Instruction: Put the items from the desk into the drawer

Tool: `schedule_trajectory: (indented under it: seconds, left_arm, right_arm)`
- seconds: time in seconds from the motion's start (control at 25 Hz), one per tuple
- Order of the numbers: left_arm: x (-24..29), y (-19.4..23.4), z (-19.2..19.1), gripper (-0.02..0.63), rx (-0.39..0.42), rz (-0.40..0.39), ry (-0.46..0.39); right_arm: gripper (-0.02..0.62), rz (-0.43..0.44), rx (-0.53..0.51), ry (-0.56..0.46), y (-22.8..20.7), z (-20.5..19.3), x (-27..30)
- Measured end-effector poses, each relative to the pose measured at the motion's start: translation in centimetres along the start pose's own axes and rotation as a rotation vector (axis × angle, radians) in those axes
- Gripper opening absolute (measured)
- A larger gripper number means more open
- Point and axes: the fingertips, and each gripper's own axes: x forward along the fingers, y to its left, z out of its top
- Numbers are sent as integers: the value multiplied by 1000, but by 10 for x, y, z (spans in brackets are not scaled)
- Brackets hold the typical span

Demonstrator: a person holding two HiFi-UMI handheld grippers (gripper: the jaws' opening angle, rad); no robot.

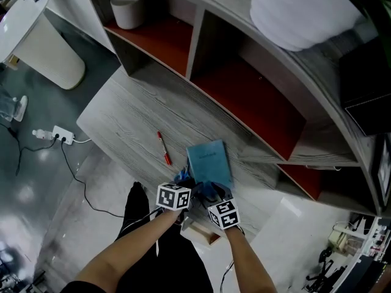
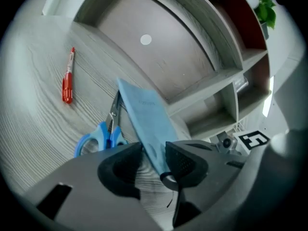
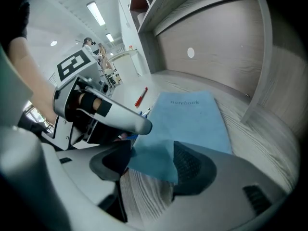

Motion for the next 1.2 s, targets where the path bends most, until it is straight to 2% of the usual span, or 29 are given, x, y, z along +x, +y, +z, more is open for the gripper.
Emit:
schedule_trajectory:
  seconds: [0.12, 0.4, 0.48, 0.6, 0.76, 0.92, 1.2]
  left_arm:
    - [1, 0, 4, 172, -82, 0, -20]
    - [8, -6, 4, 179, -47, -2, -23]
    - [12, -3, 3, 123, -29, 36, 4]
    - [16, -1, 5, 110, -30, 70, 19]
    - [15, -3, 8, 98, -72, 53, -12]
    - [7, -17, 15, 91, -61, -2, -68]
    - [-4, -34, 11, 85, -125, -15, -80]
  right_arm:
    - [285, -20, -10, -50, 1, 0, -2]
    - [278, -49, -47, -128, 3, -3, -8]
    - [278, -52, -68, -135, 4, -5, -8]
    - [278, -57, -105, -134, 6, -8, -8]
    - [279, -55, -112, -143, 9, -6, -12]
    - [279, -64, -93, -202, 7, 4, -30]
    - [282, -173, -125, -239, 15, -3, -62]
